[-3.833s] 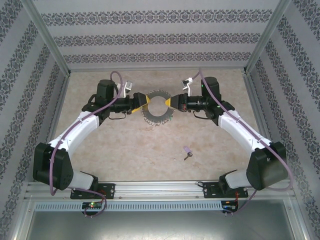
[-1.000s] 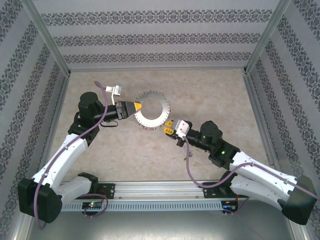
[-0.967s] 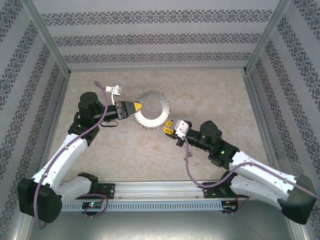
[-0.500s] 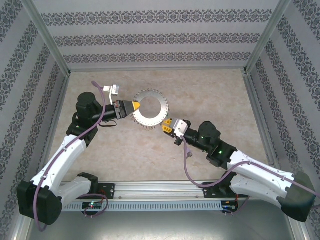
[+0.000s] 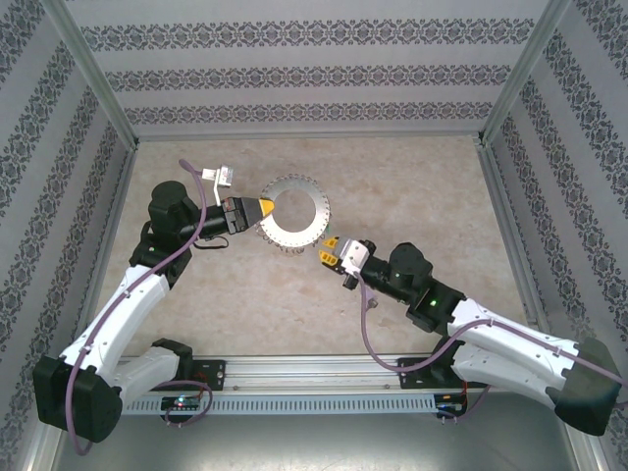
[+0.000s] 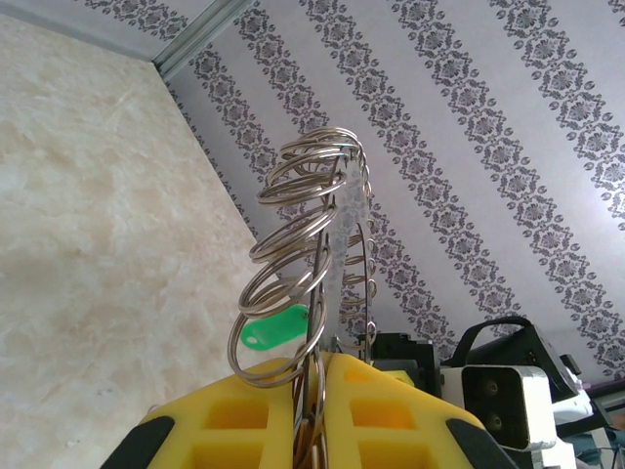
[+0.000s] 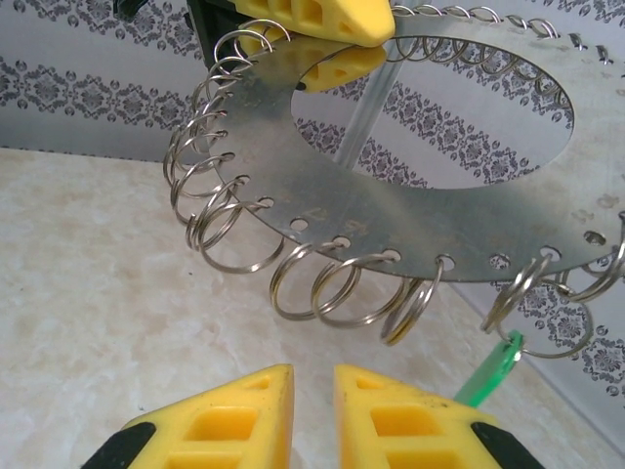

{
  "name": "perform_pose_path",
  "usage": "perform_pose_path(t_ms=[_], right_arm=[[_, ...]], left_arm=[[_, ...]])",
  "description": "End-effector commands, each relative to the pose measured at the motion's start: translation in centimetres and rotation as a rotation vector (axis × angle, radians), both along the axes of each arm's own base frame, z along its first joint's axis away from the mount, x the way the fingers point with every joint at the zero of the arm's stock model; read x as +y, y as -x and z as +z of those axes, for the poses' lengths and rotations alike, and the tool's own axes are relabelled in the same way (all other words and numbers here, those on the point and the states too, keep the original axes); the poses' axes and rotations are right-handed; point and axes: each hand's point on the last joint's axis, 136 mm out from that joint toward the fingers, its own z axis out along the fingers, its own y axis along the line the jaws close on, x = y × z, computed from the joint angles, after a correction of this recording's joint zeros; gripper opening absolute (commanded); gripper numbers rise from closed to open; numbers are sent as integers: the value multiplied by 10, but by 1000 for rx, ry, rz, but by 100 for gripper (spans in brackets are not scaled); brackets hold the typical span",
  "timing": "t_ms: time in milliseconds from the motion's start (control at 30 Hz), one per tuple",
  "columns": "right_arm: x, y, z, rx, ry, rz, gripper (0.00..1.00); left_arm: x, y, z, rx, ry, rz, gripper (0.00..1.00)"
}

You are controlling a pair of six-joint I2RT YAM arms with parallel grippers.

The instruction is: Put the keys on the keyring

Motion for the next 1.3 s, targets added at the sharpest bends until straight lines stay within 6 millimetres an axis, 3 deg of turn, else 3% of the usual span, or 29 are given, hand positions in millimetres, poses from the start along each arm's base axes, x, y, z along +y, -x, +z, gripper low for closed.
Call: perform_pose_path(t_ms=[0, 500, 800, 1267], right_arm=[[7, 2, 22, -62, -31, 19, 19], [5, -4, 44, -157, -55, -47, 20], [-5, -4, 37, -158, -24, -80, 23], [3, -2, 33, -131, -26, -43, 22]], left_arm=[[6, 1, 13, -35, 15, 22, 0], [7, 2, 15, -33, 13, 23, 0], [8, 4, 17, -36, 12, 22, 0], [9, 5, 19, -39, 16, 31, 0]])
